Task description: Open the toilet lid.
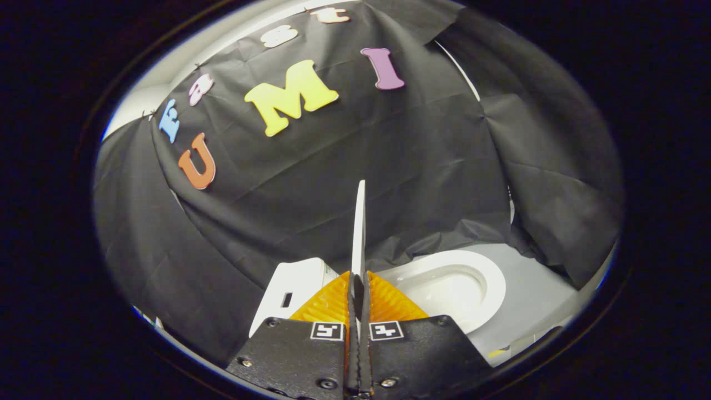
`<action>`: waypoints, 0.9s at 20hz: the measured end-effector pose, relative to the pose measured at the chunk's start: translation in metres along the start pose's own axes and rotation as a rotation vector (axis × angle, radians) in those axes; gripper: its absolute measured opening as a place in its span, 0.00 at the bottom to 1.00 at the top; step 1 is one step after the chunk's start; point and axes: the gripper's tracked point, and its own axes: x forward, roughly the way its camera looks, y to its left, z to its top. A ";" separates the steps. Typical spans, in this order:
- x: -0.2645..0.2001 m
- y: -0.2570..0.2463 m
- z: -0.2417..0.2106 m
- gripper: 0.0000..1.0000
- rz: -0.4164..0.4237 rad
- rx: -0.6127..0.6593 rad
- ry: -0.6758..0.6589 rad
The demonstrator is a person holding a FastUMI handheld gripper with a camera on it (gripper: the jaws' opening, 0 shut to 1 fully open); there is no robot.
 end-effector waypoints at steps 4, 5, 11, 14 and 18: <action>0.003 0.033 -0.003 0.04 -0.012 -0.085 -0.020; 0.003 0.039 -0.004 0.04 -0.018 -0.096 -0.026; 0.006 0.084 -0.017 0.04 -0.028 -0.180 -0.036; 0.008 0.105 -0.024 0.04 -0.036 -0.231 -0.040; 0.011 0.136 -0.037 0.04 -0.026 -0.278 -0.043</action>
